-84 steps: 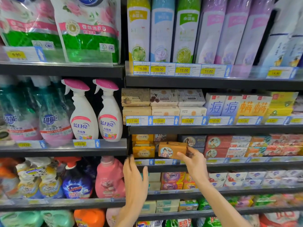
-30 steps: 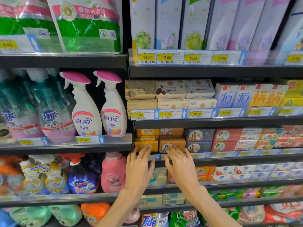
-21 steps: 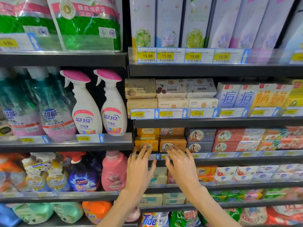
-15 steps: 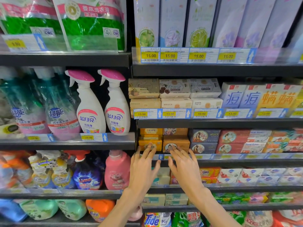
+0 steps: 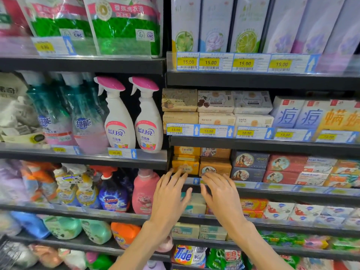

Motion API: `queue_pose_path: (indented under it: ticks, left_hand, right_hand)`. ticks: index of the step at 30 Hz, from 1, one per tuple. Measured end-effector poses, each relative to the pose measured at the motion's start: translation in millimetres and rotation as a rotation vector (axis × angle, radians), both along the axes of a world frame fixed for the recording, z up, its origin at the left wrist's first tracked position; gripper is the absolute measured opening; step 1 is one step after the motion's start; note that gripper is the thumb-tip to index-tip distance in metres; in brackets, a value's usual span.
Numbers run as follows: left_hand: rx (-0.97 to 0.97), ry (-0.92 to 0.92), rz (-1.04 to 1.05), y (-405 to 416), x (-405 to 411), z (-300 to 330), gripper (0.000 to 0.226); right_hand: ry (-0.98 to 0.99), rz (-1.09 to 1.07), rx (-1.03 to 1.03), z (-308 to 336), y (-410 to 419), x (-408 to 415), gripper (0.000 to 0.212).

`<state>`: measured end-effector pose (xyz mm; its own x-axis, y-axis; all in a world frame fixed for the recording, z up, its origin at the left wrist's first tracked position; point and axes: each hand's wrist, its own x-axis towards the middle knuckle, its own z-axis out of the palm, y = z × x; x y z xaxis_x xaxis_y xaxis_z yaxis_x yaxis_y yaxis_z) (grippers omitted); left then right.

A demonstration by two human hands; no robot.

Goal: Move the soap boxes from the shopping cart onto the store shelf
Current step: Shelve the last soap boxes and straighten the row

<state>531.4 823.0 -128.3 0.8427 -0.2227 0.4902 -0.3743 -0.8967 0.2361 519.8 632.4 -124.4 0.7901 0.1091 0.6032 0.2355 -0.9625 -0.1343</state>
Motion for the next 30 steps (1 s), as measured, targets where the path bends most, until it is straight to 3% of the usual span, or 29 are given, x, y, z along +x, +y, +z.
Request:
queue_pose_path:
  ticks: [6, 14, 24, 30]
  left_hand:
    - [-0.037, -0.019, 0.153, 34.8, -56.1, -11.0, 0.048]
    - [0.024, 0.053, 0.549, 128.8, -176.2, -32.5, 0.053]
    - [0.057, 0.095, 1.003, 280.8, -343.6, -43.8, 0.057]
    - [0.031, 0.134, 1.157, 392.0, -419.6, -56.9, 0.062]
  right_hand:
    - [-0.025, 0.343, -0.041, -2.1, 37.2, -13.9, 0.027]
    - [0.148, 0.764, -0.079, -15.3, 143.9, -49.1, 0.043]
    - [0.129, 1.256, -0.218, -18.7, 350.9, -133.2, 0.044]
    - [0.102, 1.356, -0.328, -32.8, 494.2, -184.7, 0.058]
